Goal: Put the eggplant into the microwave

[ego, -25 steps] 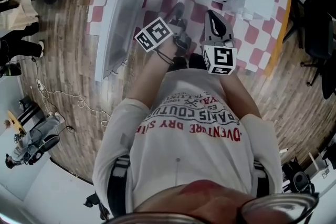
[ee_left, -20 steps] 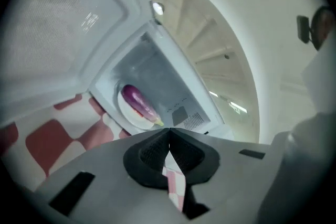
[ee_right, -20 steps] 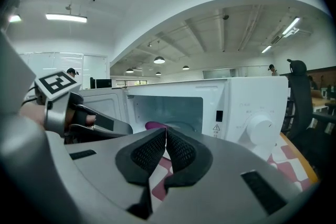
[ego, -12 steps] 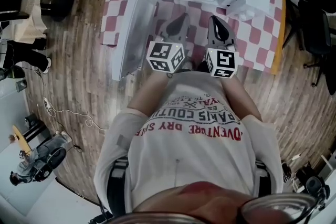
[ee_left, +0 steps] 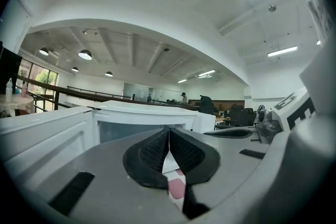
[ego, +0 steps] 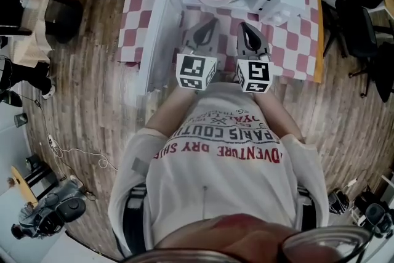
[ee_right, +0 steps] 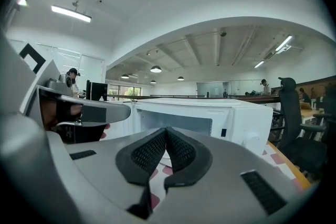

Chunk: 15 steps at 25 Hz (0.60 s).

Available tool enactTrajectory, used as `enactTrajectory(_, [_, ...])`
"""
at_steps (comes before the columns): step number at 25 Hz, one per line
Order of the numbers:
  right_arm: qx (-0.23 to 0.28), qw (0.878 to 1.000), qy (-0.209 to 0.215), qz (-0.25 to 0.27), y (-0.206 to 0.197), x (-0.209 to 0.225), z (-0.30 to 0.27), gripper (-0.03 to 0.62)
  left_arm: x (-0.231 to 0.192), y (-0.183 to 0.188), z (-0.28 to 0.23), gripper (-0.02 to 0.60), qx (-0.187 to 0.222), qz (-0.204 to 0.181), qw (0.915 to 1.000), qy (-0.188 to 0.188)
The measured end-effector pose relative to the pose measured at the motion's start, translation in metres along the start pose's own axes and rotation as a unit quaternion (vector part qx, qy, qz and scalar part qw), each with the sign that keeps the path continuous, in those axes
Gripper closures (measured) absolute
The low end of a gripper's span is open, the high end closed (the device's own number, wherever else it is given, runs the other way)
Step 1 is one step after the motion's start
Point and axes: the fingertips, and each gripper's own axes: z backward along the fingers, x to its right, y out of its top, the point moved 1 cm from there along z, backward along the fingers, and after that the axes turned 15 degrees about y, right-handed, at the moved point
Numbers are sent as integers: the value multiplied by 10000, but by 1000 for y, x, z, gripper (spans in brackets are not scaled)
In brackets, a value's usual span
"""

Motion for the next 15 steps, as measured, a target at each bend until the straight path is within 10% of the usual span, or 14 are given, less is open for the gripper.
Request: enactTrajectory(15, [-155, 9997, -61, 178, 0, -6, 1, 568, 4, 0, 2, 554, 21, -134, 9997, -219])
